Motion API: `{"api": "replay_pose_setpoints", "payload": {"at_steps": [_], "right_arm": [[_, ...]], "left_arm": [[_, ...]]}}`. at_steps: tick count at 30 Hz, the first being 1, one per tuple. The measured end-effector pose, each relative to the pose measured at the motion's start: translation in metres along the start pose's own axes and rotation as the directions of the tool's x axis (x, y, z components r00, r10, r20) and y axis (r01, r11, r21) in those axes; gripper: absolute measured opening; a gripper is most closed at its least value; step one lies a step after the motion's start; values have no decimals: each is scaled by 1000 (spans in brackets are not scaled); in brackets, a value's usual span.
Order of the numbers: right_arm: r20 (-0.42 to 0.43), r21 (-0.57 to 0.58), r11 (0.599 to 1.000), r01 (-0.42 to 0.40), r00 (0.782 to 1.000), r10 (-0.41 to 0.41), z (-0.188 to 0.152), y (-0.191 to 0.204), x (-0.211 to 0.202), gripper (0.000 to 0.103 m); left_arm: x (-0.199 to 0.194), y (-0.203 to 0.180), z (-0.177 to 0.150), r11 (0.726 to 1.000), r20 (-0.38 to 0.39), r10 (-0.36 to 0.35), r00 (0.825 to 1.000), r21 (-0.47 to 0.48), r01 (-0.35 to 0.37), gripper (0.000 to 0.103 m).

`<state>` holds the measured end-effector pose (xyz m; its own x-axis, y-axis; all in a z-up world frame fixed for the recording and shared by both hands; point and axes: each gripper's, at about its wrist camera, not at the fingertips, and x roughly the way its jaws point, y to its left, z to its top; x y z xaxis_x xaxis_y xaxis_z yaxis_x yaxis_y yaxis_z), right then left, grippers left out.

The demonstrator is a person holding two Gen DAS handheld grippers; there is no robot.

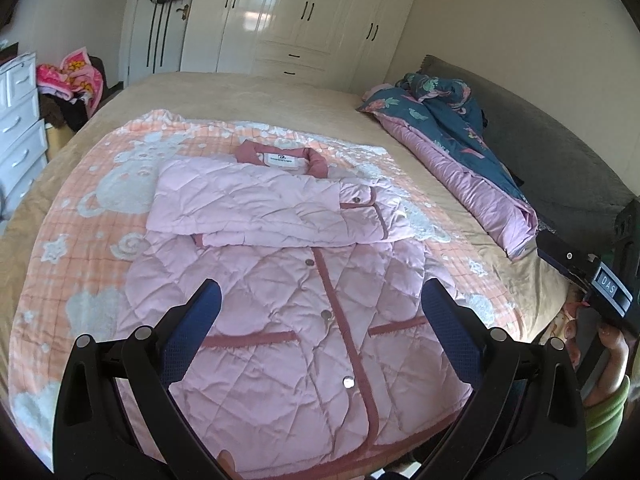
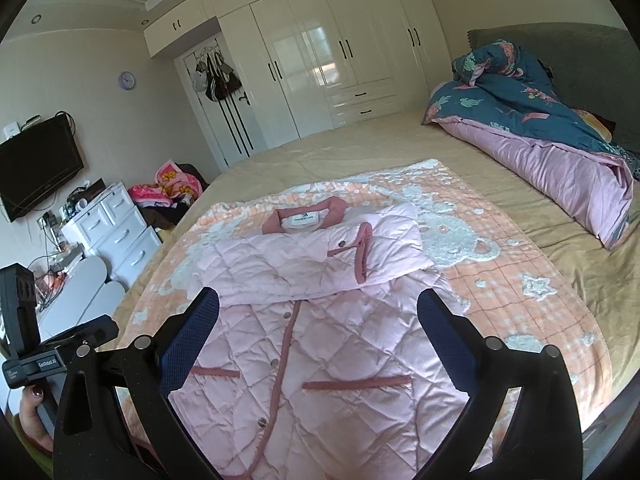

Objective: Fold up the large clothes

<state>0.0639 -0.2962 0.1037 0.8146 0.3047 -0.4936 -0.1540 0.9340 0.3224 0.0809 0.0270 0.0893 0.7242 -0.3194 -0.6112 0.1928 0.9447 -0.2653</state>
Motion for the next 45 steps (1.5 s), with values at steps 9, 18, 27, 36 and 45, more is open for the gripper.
{"api": "replay_pose_setpoints", "payload": {"at_steps": [9,18,27,36,45], "right_arm": [[-38,0,1000,-15,999,15,-12,-13,-4,99],[-94,-11,1000,1,996,-2,-29,-23,2,99],[-165,0,1000,27,986,-27,-52,-46,11,99],[-236,51,998,46,971,-33,-72,-71,23,99],[-292,58,995,82,955,-62,-90,-89,29,99]], "left_arm": [[-2,15,-16,999,-24,45,999,-21,-46,94],[4,35,-39,994,-74,94,993,-47,-97,94],[9,57,-61,987,-118,130,985,-78,-139,94],[11,84,-81,974,-162,173,972,-117,-193,94],[12,107,-99,960,-209,209,955,-140,-241,94]]}}
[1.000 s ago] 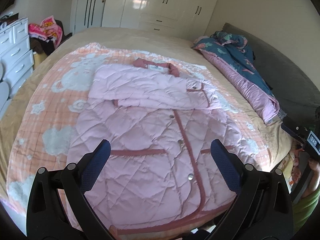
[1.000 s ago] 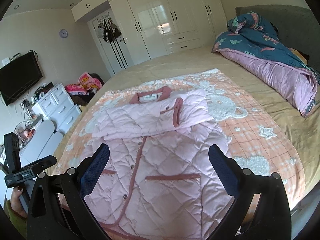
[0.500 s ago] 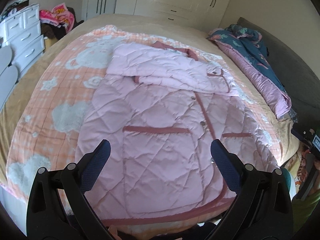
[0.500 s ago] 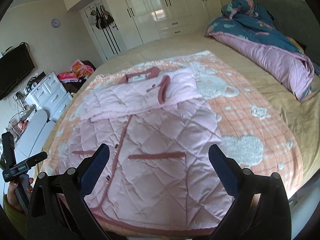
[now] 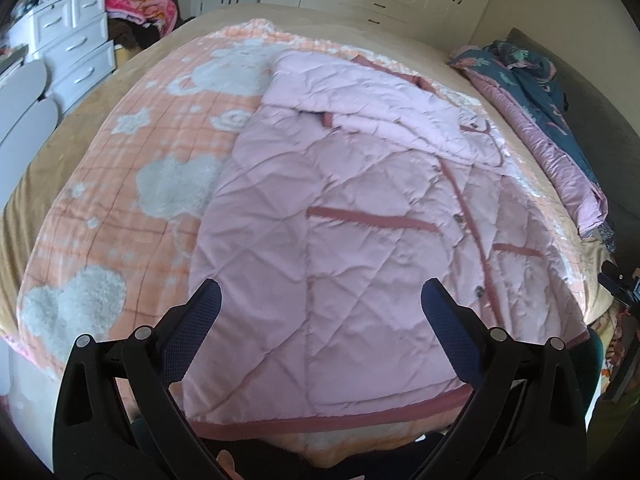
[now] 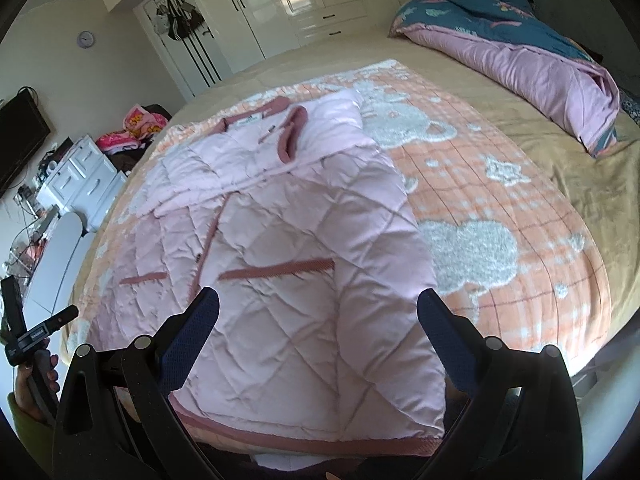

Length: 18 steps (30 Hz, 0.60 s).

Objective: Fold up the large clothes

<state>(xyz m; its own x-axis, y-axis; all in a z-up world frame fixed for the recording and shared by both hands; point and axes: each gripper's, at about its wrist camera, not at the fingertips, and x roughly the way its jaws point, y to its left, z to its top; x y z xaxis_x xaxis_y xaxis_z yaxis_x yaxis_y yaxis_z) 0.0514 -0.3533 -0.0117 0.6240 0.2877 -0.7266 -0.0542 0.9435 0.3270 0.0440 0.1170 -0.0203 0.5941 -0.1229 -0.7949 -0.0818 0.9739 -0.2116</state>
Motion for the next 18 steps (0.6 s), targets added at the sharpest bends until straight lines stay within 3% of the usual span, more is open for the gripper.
{"api": "replay_pose_setpoints", "payload": {"at_steps": [11,18], "right_arm": [[-64,-23,1000,20,998,-21,-15,-14,7,99],[-85,-15,1000,25,996,-26,-23,-23,7,99]], "left_arm": [[13,42,-21,995,-62,72,995,-60,-76,94],[19,68,-40,992,-114,21,993,-125,-35,94]]}}
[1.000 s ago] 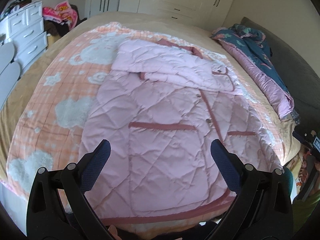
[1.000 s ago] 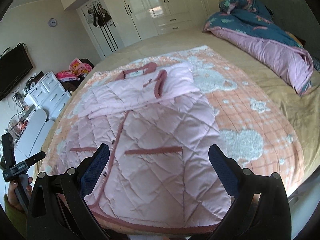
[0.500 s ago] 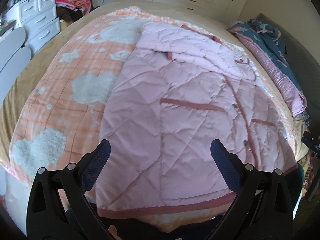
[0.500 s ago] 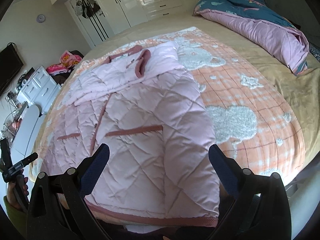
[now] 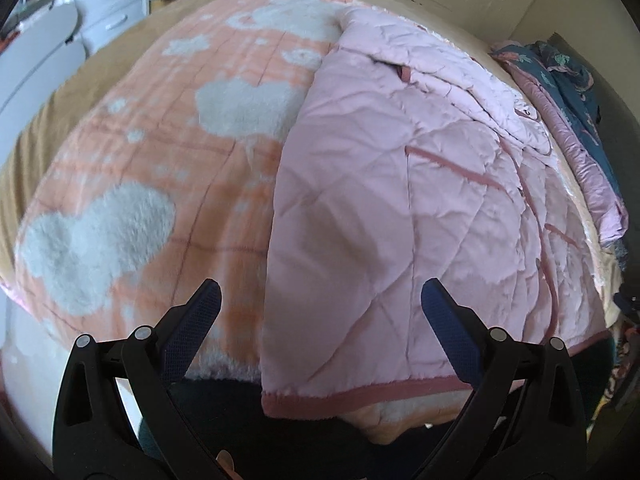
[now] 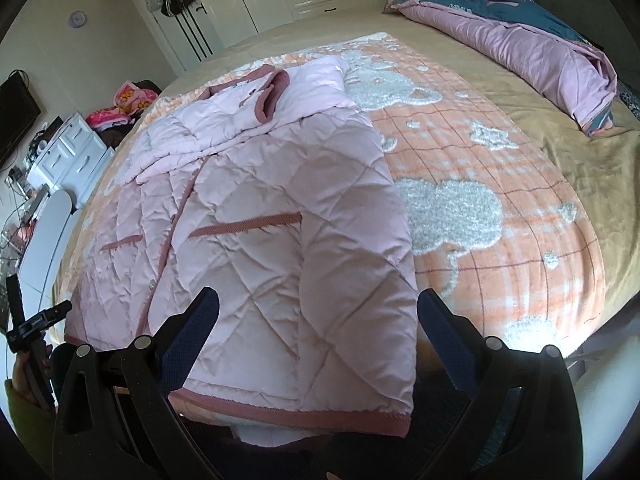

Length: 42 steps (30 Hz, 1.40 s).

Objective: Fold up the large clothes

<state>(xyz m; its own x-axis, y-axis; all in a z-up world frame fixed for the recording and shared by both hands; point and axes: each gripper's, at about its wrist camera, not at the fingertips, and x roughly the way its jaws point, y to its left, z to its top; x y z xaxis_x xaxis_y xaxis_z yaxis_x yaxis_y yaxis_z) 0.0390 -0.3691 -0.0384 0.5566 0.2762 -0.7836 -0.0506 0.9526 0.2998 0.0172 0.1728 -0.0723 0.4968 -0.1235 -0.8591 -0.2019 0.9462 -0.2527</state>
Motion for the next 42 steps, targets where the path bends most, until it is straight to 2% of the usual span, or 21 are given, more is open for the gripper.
{"api": "replay_pose_setpoints", "payload": {"at_steps": [3,7,11,15,16,19,20,22,24,26,28,30,31,33,34,37,40,41,42], "right_arm": [[-5,2,1000,0,1000,0,-3,-4,-2,99],[-16,-2,1000,0,1000,0,-6,-11,-7,99],[-29,-13,1000,9,1000,-9,-11,-15,-11,99],[-59,-34,998,46,997,-48,-20,-18,-10,99],[-63,-32,998,48,997,-50,-22,-20,-10,99],[-90,-31,999,43,995,-46,-29,-23,-7,99],[-104,-34,999,41,994,-44,-30,-24,-5,99],[-145,-36,999,27,989,-32,-30,-27,4,99],[-189,-41,999,26,981,-33,-29,-29,14,99],[-225,-68,998,3,974,-19,-26,-24,22,99],[-283,-93,995,-29,959,1,-24,-18,35,99],[-344,-137,990,-30,939,-19,-23,-12,50,99],[-389,-170,985,-39,921,-31,-24,-6,60,99],[-427,-183,980,-72,904,-14,-26,0,68,98],[-445,-189,978,-91,896,-3,-27,3,71,96],[-458,-227,967,-114,889,-2,-34,13,71,93],[-441,-248,959,-136,898,13,-39,18,66,86],[-427,-240,961,-141,904,26,-39,16,64,78],[-415,-224,962,-158,908,53,-37,13,61,61]], "left_arm": [[3,3,-6,999,-25,-36,999,-9,36,94],[13,6,-10,990,-94,-136,986,-39,133,94],[22,-3,-8,991,-140,-130,982,-6,131,94],[28,-12,-6,985,-125,-171,977,-9,171,94],[30,-15,-5,986,-121,-162,979,8,164,94],[33,-29,-5,989,-102,-125,987,67,132,82],[33,-30,-5,988,-97,-129,987,77,136,76],[33,-30,-4,988,-93,-126,988,83,134,70],[30,-28,-4,987,-81,-139,987,74,145,55],[27,-24,-4,986,-71,-149,986,60,154,47],[24,-20,-4,984,-62,-166,984,54,170,42],[22,-20,-4,985,-60,-158,986,58,161,36],[22,-19,-4,985,-62,-160,985,57,164,36],[20,-17,-5,985,-64,-161,985,58,165,35],[19,-16,-6,984,-69,-161,985,61,165,35],[17,-14,-10,984,-81,-161,984,65,167,35],[19,-11,-11,983,-104,-165,981,63,172,40],[20,-11,-11,983,-110,-166,980,60,173,42],[21,-11,-11,983,-117,-167,979,59,175,43]]}}
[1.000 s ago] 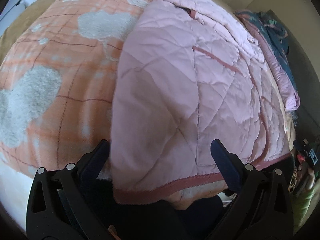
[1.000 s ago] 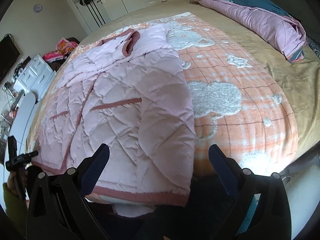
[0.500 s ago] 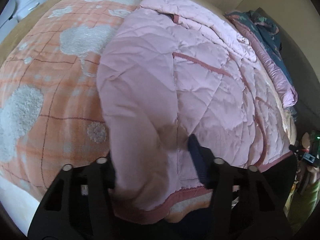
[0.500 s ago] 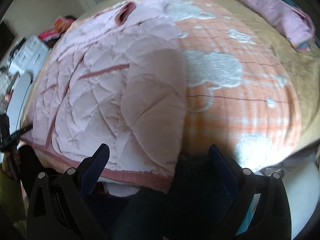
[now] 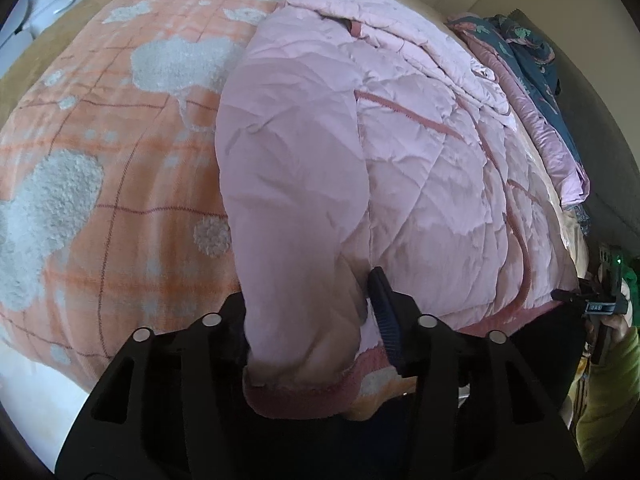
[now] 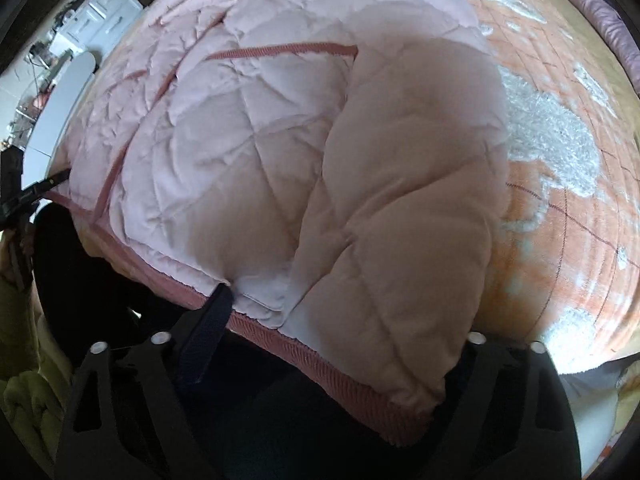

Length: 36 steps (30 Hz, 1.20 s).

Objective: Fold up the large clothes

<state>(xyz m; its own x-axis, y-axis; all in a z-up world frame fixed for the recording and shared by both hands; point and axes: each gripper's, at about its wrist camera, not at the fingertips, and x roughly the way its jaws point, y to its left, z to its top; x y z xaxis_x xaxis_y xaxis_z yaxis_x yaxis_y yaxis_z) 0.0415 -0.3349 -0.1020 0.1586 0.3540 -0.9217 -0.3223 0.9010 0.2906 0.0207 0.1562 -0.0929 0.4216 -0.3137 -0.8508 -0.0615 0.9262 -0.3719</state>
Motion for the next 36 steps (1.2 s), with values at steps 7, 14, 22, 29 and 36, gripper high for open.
{"api": "replay_pose_setpoints", "payload": {"at_steps": [7,14,22,29,36], "right_arm": [[152,27,991,-133,980,128,-7,-6,-25,22],[389,-26,973,-230,894,222,17,-6,-84,17],[518,-63,964,-258,817,252,58,-6,-134,16],[584,-56,964,-261,774,243,84,-8,-157,15],[635,-37,962,-269,737,231,104,-17,-176,15]], "left_arm": [[-2,-13,1,998,23,45,999,33,-46,21],[-38,-38,28,997,156,6,988,74,-17,8],[-73,-64,79,996,299,-56,953,81,34,8],[-93,-77,111,995,387,-84,918,74,60,8],[-112,-80,143,994,448,-112,887,66,92,8]]}}
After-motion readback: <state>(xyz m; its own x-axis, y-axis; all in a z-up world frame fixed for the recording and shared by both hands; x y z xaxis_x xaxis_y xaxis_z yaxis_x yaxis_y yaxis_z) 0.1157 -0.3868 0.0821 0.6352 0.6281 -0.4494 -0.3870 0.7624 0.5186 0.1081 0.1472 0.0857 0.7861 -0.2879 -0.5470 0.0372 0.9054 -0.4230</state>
